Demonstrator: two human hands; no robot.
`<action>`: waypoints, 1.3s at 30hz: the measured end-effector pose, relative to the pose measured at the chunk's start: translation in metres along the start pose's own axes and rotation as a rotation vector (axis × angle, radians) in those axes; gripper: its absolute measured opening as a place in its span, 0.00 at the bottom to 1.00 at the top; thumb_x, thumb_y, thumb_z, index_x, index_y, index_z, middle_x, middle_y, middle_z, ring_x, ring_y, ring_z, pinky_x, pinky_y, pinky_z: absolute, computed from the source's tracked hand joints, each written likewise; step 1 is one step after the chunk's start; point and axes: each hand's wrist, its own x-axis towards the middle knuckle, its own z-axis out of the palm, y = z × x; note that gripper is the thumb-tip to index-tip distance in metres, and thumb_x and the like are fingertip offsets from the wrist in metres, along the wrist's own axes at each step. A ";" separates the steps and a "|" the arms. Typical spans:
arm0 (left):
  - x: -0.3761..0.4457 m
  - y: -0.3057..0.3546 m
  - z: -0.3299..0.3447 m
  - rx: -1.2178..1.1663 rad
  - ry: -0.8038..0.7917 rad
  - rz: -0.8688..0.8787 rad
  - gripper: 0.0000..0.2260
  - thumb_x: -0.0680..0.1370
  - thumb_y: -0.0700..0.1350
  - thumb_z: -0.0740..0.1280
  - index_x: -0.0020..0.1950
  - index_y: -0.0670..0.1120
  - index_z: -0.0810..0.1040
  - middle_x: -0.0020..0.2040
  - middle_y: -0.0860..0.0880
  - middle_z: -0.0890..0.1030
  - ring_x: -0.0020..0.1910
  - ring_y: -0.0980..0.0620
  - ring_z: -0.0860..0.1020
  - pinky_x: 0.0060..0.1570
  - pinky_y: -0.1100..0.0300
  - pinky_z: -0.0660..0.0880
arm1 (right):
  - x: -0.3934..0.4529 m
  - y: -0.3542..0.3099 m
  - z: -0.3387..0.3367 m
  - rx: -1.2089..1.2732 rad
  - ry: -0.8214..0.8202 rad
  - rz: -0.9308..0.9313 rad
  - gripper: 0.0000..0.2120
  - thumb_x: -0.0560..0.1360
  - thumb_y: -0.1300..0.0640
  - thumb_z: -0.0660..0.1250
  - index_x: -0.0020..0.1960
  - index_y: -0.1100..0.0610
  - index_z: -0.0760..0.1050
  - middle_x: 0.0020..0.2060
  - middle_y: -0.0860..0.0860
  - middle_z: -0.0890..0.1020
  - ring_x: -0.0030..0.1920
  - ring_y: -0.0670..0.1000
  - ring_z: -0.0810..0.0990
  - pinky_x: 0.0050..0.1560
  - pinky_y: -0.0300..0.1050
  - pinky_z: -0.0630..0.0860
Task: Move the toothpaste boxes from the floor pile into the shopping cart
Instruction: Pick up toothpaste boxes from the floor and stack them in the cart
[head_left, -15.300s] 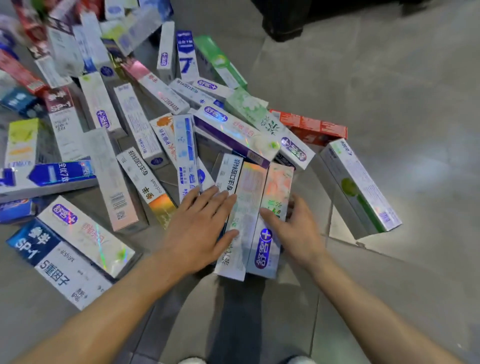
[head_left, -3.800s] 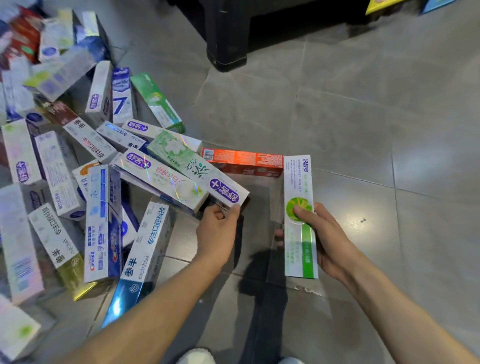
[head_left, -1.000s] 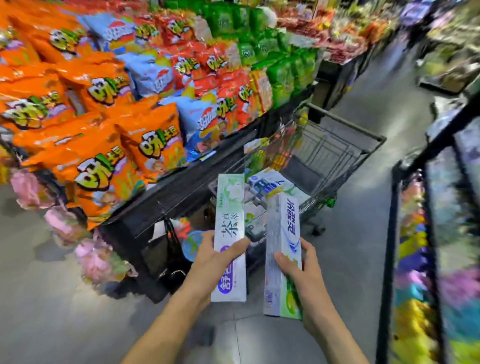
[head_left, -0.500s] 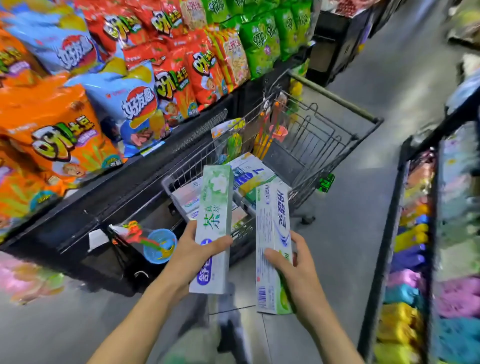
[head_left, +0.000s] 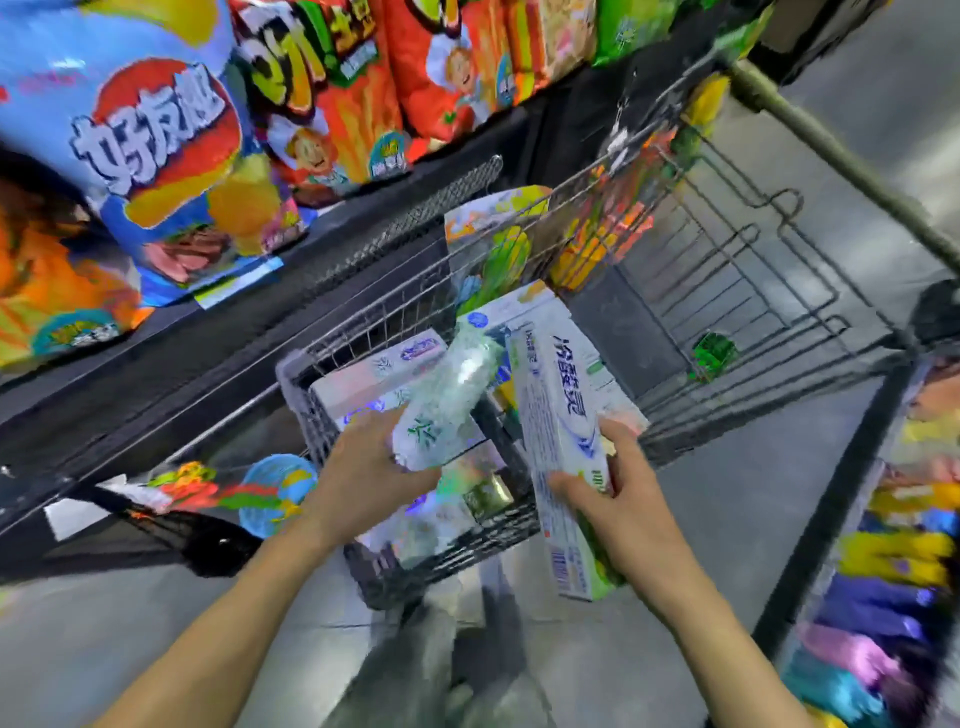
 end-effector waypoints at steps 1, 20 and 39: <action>0.019 -0.007 0.004 0.039 -0.001 0.010 0.20 0.69 0.48 0.79 0.56 0.54 0.75 0.40 0.58 0.75 0.40 0.60 0.74 0.41 0.70 0.67 | 0.021 0.002 -0.002 -0.024 -0.008 0.007 0.29 0.65 0.46 0.75 0.64 0.43 0.70 0.55 0.46 0.84 0.54 0.48 0.84 0.55 0.50 0.80; 0.168 -0.154 0.077 0.738 0.053 0.032 0.38 0.72 0.58 0.69 0.74 0.35 0.68 0.56 0.35 0.75 0.50 0.39 0.67 0.45 0.46 0.71 | 0.229 0.081 0.022 -0.274 -0.272 0.054 0.24 0.73 0.59 0.74 0.58 0.37 0.69 0.48 0.30 0.81 0.49 0.36 0.80 0.44 0.25 0.73; 0.084 -0.132 0.048 0.751 0.325 -0.144 0.33 0.79 0.56 0.59 0.79 0.38 0.61 0.77 0.39 0.65 0.79 0.38 0.57 0.78 0.41 0.52 | 0.255 0.103 0.050 -0.930 -0.632 -0.459 0.35 0.69 0.41 0.73 0.72 0.39 0.63 0.59 0.42 0.70 0.58 0.41 0.72 0.54 0.38 0.74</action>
